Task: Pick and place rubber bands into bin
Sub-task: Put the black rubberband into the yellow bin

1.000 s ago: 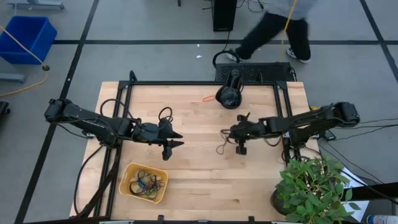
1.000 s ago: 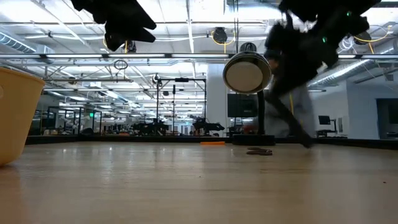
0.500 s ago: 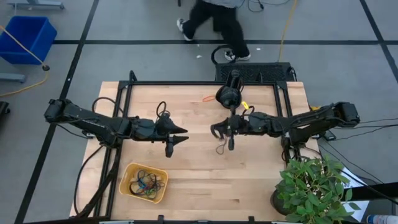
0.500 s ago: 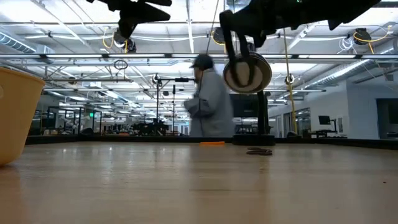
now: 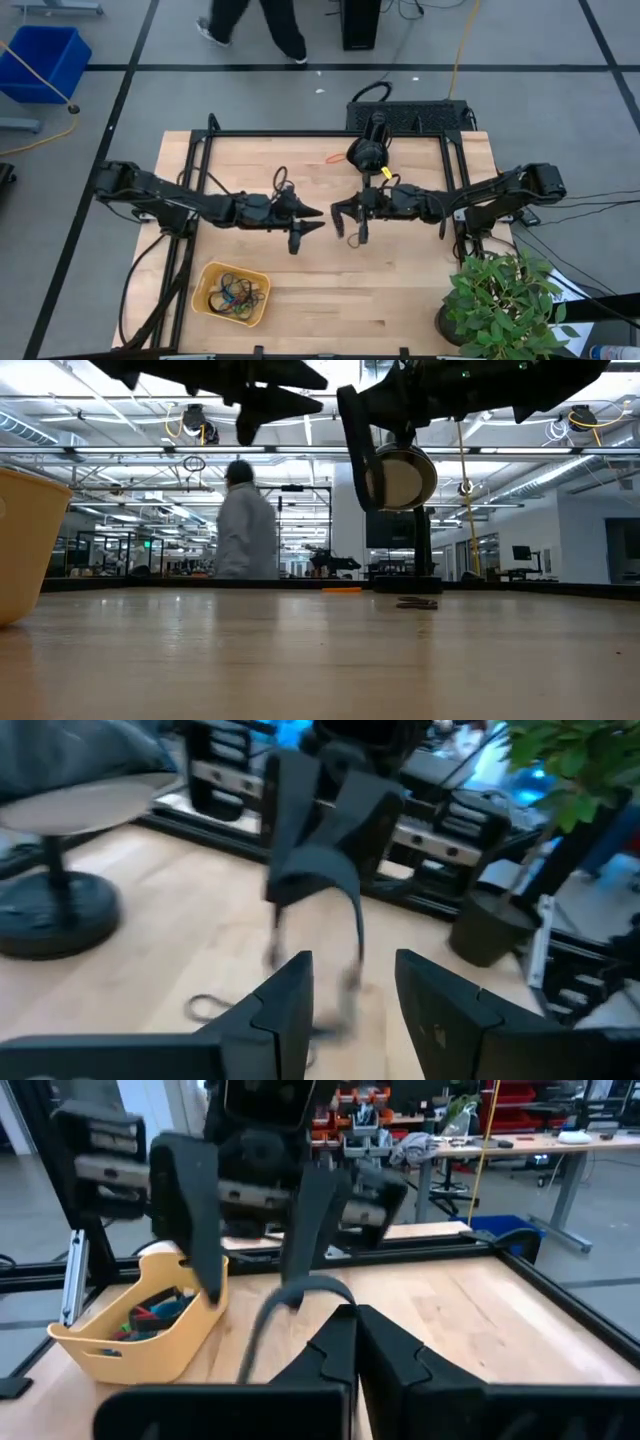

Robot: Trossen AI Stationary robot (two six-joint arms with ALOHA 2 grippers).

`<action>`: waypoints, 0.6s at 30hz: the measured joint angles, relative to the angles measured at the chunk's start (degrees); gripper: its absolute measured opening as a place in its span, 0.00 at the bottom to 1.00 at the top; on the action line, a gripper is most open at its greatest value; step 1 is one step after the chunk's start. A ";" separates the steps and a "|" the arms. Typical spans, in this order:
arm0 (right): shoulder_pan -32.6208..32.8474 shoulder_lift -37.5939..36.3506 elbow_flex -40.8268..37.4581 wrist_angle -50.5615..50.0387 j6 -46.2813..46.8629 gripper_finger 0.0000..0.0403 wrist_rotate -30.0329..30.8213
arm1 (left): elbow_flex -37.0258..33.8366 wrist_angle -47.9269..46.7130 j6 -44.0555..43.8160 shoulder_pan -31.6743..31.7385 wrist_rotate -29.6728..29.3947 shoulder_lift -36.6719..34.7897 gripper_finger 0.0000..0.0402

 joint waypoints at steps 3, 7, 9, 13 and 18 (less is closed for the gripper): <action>0.00 0.00 0.00 0.56 -0.09 0.00 0.00 | 0.00 5.96 0.05 0.29 0.98 3.29 0.37; 0.00 -0.02 0.00 0.82 -0.15 0.00 0.00 | 0.00 12.09 0.06 0.97 0.23 7.62 0.37; 0.00 -0.01 0.00 0.77 -0.15 0.00 0.00 | -0.02 15.04 0.08 1.41 0.13 9.37 0.37; 0.00 -0.02 0.00 0.77 -0.15 0.00 0.00 | 0.00 20.18 0.09 2.41 -0.10 12.22 0.37; 0.00 -0.02 0.00 0.77 -0.11 0.00 -0.02 | 0.00 23.15 1.87 2.98 -0.11 13.62 0.33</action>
